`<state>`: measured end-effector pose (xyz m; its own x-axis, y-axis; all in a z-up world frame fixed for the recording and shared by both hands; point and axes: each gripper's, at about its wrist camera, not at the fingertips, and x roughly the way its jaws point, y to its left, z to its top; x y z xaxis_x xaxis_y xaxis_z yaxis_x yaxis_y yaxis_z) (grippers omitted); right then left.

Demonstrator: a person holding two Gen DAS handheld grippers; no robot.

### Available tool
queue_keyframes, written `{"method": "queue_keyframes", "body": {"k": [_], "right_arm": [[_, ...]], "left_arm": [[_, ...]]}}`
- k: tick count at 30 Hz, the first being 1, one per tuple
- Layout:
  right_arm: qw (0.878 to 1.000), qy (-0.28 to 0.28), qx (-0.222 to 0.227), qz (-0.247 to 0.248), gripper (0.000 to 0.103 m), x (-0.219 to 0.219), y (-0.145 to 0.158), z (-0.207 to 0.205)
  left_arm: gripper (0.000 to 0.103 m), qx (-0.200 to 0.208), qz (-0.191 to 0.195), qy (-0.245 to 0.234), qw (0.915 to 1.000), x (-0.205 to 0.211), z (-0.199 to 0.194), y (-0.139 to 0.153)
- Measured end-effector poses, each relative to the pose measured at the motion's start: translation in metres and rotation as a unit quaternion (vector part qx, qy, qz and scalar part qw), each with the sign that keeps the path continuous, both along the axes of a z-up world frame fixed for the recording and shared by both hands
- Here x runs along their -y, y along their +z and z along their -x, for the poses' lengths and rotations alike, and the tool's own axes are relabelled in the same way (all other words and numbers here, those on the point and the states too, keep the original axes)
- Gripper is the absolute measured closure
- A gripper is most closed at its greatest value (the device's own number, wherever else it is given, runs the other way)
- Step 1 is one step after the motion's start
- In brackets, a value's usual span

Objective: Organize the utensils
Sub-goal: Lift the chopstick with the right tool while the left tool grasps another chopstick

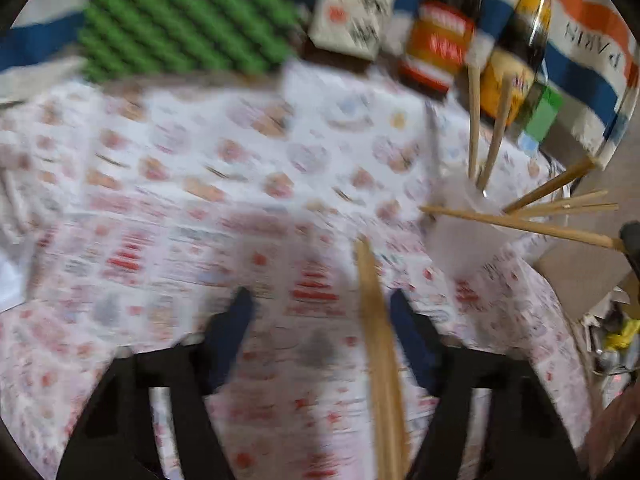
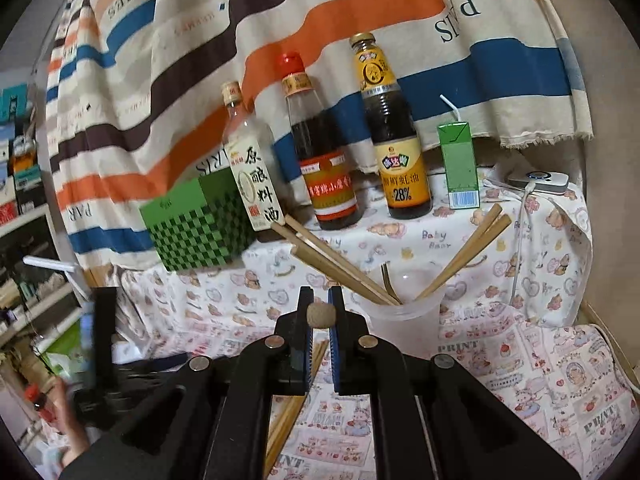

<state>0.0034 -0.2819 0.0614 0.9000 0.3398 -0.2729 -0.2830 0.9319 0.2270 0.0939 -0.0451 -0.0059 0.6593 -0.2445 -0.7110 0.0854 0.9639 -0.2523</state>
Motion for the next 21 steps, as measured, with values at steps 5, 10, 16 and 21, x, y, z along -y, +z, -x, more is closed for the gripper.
{"method": "queue_keyframes", "body": {"k": [5, 10, 16, 21], "right_arm": [[1.0, -0.02, 0.002, 0.011, 0.095, 0.003, -0.002, -0.003], [0.999, -0.046, -0.009, 0.011, 0.095, 0.01, -0.009, -0.014], [0.998, -0.05, -0.02, 0.027, 0.095, 0.007, -0.015, -0.022], [0.998, -0.054, -0.011, 0.027, 0.095, 0.009, -0.013, -0.02]], "left_arm": [[0.064, -0.024, -0.055, -0.025, 0.9979, 0.031, -0.038, -0.003], [0.074, -0.05, -0.034, -0.039, 0.9974, 0.041, -0.063, -0.02], [0.095, -0.072, -0.062, -0.049, 0.9943, 0.056, -0.083, -0.036], [0.095, -0.06, -0.084, -0.07, 0.9922, 0.068, -0.08, -0.04]]}}
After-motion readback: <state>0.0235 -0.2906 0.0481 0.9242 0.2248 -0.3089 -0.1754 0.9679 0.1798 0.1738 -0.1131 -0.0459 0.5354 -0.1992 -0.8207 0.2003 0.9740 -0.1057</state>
